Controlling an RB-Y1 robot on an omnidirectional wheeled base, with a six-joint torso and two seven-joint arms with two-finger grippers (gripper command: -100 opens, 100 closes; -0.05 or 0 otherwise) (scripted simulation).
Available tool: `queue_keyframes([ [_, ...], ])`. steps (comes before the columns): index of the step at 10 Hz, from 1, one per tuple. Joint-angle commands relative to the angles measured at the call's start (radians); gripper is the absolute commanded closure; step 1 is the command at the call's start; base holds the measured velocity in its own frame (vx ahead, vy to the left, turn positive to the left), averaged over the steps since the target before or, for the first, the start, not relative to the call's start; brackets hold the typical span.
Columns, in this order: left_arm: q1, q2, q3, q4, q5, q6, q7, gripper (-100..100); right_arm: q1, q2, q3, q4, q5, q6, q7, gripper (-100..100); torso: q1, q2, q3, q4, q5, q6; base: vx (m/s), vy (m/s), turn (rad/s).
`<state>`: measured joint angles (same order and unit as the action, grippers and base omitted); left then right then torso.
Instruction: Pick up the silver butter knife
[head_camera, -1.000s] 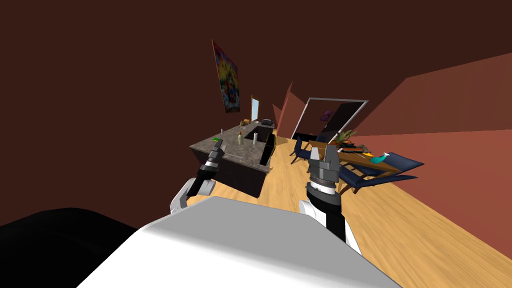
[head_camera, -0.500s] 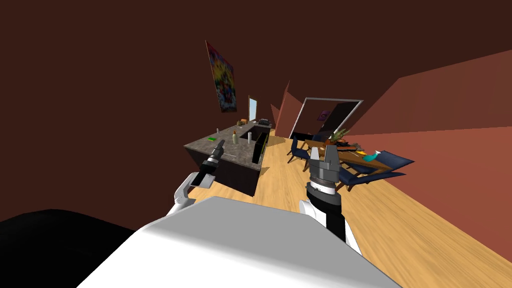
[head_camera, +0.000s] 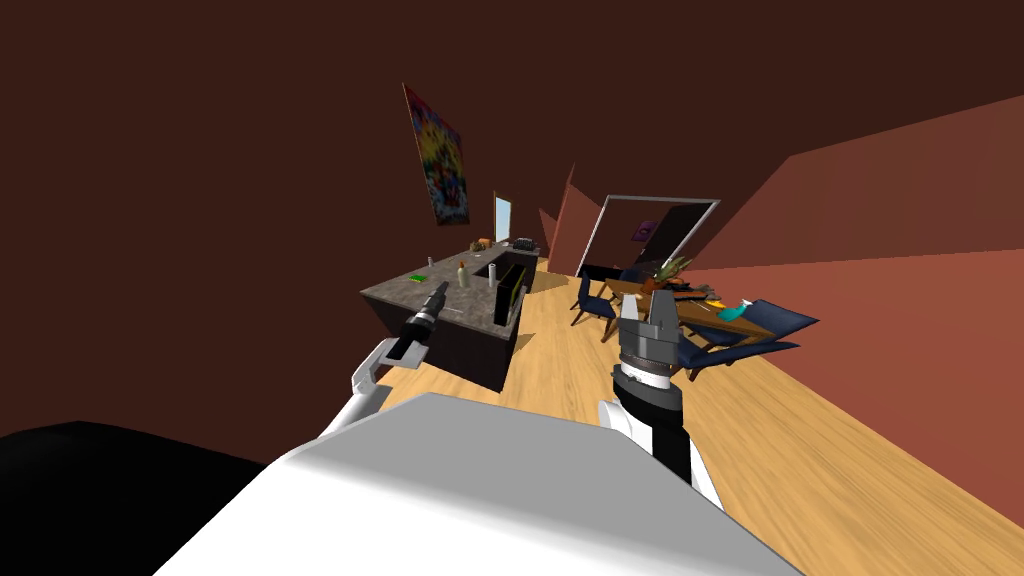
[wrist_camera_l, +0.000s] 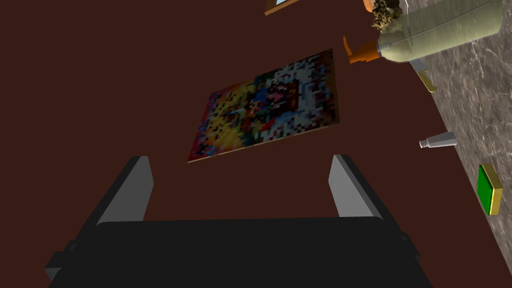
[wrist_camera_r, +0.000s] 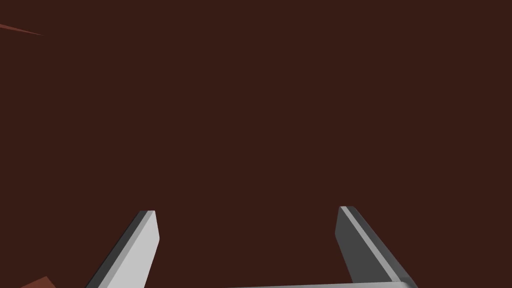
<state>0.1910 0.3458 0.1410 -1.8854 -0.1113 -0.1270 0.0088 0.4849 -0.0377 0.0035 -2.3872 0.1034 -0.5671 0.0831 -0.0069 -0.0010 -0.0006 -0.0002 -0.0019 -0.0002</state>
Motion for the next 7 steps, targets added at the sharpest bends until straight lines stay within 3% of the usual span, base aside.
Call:
queue_keyframes([
  [1,-0.041,0.029,0.016,0.05,0.001,0.046,-0.02,-100,0.0,0.0,0.0,0.0,0.0,0.0,0.0,0,0.0,0.0,0.0,0.0,0.0,0.0,0.008,-0.139,-0.021],
  [4,-0.072,0.051,0.029,0.112,0.002,0.086,-0.04,-100,0.0,0.0,0.0,0.0,0.0,0.0,0.0,0,-0.001,0.0,0.0,0.0,0.0,0.0,0.009,-0.118,-0.005],
  [7,-0.131,0.096,0.057,0.201,0.004,0.17,-0.084,-100,0.0,0.0,0.0,0.0,0.0,0.0,0.0,0,0.001,-0.001,0.0,0.0,0.0,0.0,0.028,-0.109,-0.012],
])
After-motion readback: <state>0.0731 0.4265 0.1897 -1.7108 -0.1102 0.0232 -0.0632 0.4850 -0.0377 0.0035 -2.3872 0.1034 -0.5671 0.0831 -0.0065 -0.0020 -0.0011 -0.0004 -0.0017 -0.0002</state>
